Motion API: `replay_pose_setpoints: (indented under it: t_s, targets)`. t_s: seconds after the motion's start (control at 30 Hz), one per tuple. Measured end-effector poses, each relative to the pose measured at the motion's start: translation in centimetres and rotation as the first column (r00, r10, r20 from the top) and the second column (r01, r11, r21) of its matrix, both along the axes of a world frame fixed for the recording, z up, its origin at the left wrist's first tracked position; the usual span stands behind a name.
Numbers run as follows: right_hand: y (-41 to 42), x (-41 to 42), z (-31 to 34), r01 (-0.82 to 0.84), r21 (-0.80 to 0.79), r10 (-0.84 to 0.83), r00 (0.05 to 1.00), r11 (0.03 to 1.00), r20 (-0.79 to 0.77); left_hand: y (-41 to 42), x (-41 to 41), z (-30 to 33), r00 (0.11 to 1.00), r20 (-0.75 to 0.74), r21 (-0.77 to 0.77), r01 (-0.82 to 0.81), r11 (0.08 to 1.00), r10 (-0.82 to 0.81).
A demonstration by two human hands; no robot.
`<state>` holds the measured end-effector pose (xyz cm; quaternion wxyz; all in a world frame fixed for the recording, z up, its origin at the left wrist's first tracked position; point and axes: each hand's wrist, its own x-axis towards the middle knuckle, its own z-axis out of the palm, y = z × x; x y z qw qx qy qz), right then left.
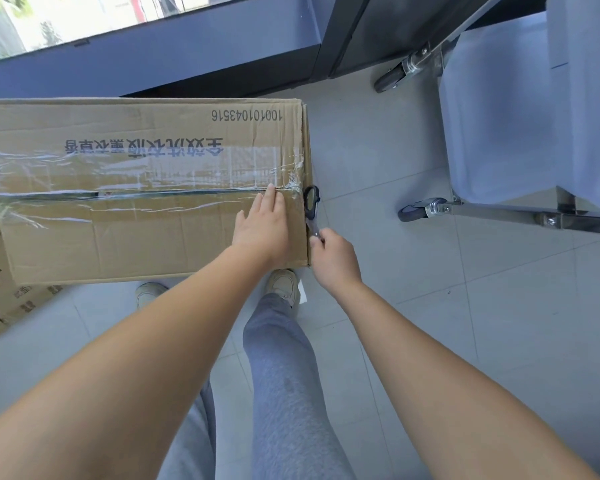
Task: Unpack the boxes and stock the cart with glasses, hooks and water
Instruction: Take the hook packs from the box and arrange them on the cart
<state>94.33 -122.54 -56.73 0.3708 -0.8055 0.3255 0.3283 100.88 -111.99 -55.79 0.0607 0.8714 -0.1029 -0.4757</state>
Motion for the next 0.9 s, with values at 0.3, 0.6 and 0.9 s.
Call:
replay_pose_setpoints:
  t_s: [0.3, 0.6, 0.9]
  targets:
    - [-0.1, 2.4, 6.0, -0.381, -0.190, 0.402, 0.912, 0.905, 0.083, 1.4, 2.9, 5.4, 0.932, 0.344, -0.185, 0.188, 0.965, -0.116]
    - [3.5, 6.7, 9.7, -0.099, -0.303, 0.163, 0.967, 0.948, 0.195, 4.6, 6.7, 9.4, 0.870, 0.439, -0.069, 0.280, 0.957, -0.223]
    - [9.1, 8.8, 13.2, 0.731, 0.230, -0.766, 0.598, 0.642, 0.235, 3.7, 5.6, 11.6, 0.741, -0.066, -0.407, -0.632, 0.660, 0.669]
